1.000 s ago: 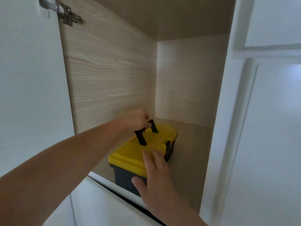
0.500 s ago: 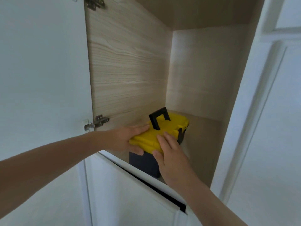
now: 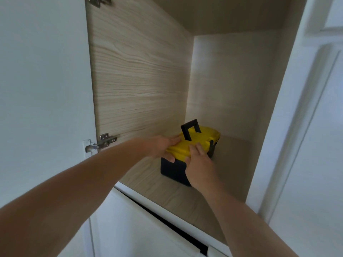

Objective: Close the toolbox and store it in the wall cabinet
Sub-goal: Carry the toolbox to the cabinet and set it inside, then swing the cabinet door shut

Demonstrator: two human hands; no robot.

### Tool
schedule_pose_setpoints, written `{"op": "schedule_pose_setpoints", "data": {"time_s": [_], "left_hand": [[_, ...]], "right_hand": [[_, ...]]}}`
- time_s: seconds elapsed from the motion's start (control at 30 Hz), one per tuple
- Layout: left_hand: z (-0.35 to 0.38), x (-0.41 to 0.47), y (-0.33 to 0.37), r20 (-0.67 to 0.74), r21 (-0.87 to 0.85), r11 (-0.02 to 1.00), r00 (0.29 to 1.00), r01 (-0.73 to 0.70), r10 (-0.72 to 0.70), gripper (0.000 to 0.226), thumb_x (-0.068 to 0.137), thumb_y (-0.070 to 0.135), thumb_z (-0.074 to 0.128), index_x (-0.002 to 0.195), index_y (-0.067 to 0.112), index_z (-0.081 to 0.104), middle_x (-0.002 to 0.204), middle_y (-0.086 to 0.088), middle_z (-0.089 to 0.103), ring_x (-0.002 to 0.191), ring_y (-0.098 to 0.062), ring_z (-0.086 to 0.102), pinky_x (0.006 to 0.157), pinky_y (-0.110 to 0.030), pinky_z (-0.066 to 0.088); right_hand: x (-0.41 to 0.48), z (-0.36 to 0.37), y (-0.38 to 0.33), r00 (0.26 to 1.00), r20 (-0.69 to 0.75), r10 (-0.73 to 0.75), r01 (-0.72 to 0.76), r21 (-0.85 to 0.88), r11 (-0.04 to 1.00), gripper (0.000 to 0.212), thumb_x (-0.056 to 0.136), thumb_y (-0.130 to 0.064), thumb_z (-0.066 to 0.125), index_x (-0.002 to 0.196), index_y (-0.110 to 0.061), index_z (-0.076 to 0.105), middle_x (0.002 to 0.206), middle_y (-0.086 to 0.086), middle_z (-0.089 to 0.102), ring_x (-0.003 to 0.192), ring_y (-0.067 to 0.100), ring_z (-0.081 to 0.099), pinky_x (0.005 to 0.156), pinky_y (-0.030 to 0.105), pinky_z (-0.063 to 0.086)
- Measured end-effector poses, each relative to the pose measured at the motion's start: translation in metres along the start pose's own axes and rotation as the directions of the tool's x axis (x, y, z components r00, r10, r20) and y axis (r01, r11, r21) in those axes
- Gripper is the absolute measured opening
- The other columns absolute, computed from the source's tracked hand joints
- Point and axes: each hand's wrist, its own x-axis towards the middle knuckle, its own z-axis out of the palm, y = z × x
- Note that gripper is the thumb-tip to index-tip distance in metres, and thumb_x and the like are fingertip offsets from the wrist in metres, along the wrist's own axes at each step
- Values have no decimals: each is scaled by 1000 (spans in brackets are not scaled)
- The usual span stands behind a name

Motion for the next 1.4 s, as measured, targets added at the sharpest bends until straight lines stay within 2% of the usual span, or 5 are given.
{"op": "schedule_pose_setpoints", "data": {"time_s": [0.53, 0.67, 1.03, 1.17, 1.4], "left_hand": [[6, -63, -1, -197, -73, 992, 973, 105, -118, 60, 102, 38, 31, 155, 15, 15, 166, -3, 5, 150, -22, 17, 120, -30, 12], [8, -101, -14, -180, -8, 987, 971, 159, -157, 59, 103, 37, 27, 155, 16, 11, 166, -1, 2, 150, -22, 16, 119, -30, 11], [-5, -211, -23, -287, -113, 929, 884, 352, -370, 62, 100, 42, 35, 154, 18, 17, 165, 1, 11, 151, -17, 12, 120, -29, 7], [5, -299, -1, -373, -418, 763, 673, 493, -639, 57, 95, 40, 51, 147, 21, 38, 161, 1, 28, 145, -18, 31, 116, -28, 22], [37, -481, 41, -294, -947, 281, -70, 154, -953, 41, 86, 10, 63, 126, 5, 60, 127, -19, 63, 98, -26, 58, 83, -27, 43]], "right_hand": [[44, -10, -25, 998, 48, 41, -36, -102, 994, 59, 98, -37, 23, 153, -16, 11, 163, 4, 10, 147, 26, 13, 116, 54, 20], [70, -4, -32, 962, 273, 14, 63, -269, 961, 49, 97, -24, 18, 136, -7, 42, 148, 11, 39, 132, 32, 38, 105, 56, 35], [17, -3, -100, 939, -9, -344, 343, -73, 937, 54, 100, -35, 22, 146, -9, 33, 156, 8, 32, 141, 24, 31, 111, 43, 30], [-50, -4, -161, 806, -34, -591, 588, 156, 793, 39, 95, -26, 36, 129, -16, 53, 133, 7, 56, 117, 25, 53, 94, 37, 45], [-170, -18, -223, 589, -73, -805, 754, 408, 515, 29, 94, -33, 46, 122, -29, 54, 120, -9, 53, 108, 12, 56, 87, 34, 47]]}}
